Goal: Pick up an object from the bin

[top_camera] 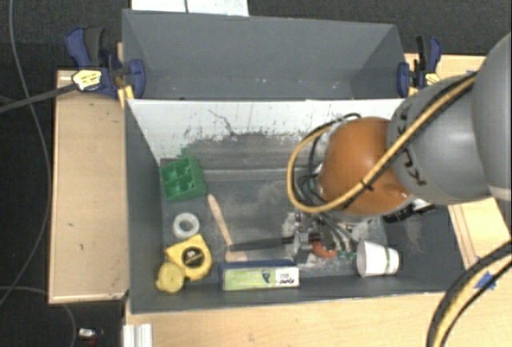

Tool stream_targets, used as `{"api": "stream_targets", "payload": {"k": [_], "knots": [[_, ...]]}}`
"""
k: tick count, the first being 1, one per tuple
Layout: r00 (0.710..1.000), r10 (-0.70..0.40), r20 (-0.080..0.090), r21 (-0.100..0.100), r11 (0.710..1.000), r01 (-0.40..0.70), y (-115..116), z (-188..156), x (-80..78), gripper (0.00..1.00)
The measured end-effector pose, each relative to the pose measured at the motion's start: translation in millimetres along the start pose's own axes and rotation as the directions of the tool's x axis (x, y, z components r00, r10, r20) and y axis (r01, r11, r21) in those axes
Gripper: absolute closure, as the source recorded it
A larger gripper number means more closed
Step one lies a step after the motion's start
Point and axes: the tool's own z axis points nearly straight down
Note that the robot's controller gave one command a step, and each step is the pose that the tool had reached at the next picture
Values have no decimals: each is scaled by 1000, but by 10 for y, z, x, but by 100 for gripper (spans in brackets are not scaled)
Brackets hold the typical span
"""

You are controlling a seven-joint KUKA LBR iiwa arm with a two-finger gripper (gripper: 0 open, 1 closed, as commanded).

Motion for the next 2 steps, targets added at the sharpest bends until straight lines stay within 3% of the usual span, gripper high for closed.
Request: {"api": "stream_targets", "payload": {"k": [1, 2], "knots": [[1000, -16, -7, 1, 1000, 16, -14, -584, 36, 100], [999, 45, -11, 1, 999, -45, -6, -1487, 31, 100]]}}
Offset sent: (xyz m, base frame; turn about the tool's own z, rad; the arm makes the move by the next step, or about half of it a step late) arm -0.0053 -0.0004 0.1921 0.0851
